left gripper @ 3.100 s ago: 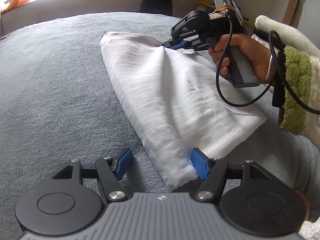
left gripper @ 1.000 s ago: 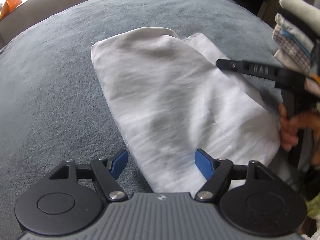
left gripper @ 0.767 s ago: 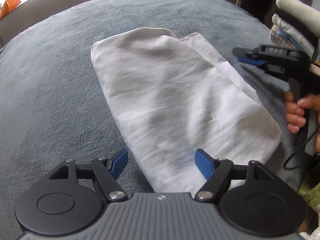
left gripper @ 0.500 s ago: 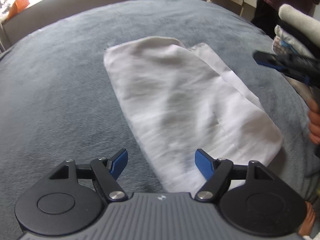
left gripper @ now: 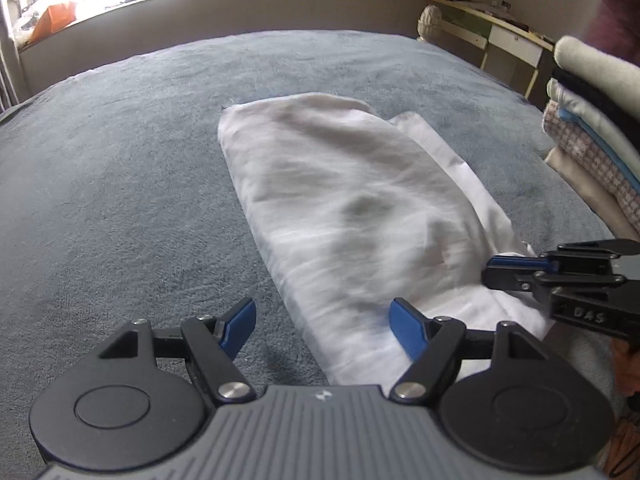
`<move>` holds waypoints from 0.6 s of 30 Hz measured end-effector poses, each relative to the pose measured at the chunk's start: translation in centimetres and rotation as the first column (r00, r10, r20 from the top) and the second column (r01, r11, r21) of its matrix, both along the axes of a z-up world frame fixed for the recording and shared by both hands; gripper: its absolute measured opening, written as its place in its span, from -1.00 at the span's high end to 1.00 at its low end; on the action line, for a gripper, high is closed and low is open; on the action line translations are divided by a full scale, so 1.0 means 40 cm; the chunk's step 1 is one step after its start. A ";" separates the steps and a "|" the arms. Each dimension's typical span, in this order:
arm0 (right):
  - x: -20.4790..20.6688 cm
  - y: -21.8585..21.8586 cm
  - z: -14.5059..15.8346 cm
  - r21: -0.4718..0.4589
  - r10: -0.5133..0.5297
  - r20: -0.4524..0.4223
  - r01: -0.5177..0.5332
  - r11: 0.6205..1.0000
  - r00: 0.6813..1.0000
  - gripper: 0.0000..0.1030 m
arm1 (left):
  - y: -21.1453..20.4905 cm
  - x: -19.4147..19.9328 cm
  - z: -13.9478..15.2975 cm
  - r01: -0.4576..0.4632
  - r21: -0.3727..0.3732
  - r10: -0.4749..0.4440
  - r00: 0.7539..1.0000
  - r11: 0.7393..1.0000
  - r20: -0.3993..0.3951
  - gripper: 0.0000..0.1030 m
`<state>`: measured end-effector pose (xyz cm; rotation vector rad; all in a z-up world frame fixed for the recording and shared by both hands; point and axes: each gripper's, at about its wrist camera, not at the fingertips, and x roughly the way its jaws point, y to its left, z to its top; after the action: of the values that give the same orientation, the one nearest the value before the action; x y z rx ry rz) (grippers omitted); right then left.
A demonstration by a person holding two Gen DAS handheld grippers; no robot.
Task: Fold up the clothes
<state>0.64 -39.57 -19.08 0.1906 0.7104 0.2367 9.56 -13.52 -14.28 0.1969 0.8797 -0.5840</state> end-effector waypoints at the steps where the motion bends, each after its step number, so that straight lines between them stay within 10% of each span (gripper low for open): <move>1: -0.005 0.001 0.015 0.003 -0.009 0.008 0.009 1.000 1.000 0.87 | 0.006 -0.002 0.007 -0.005 -0.012 0.005 1.000 1.000 0.011 -0.45; 11: -0.057 0.017 0.045 -0.037 -0.012 -0.003 0.011 0.999 1.000 0.86 | 0.010 -0.018 0.023 -0.010 -0.045 0.012 0.999 0.999 0.046 -0.45; 18: -0.044 -0.085 0.093 0.159 -0.147 0.023 0.142 0.977 0.989 0.84 | -0.003 -0.018 0.070 0.031 -0.038 -0.028 0.996 0.999 0.090 -0.45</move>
<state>-1.12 -42.98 -15.35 0.3866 0.6408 0.1564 8.83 -13.62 -11.47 0.1987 0.7791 -0.6151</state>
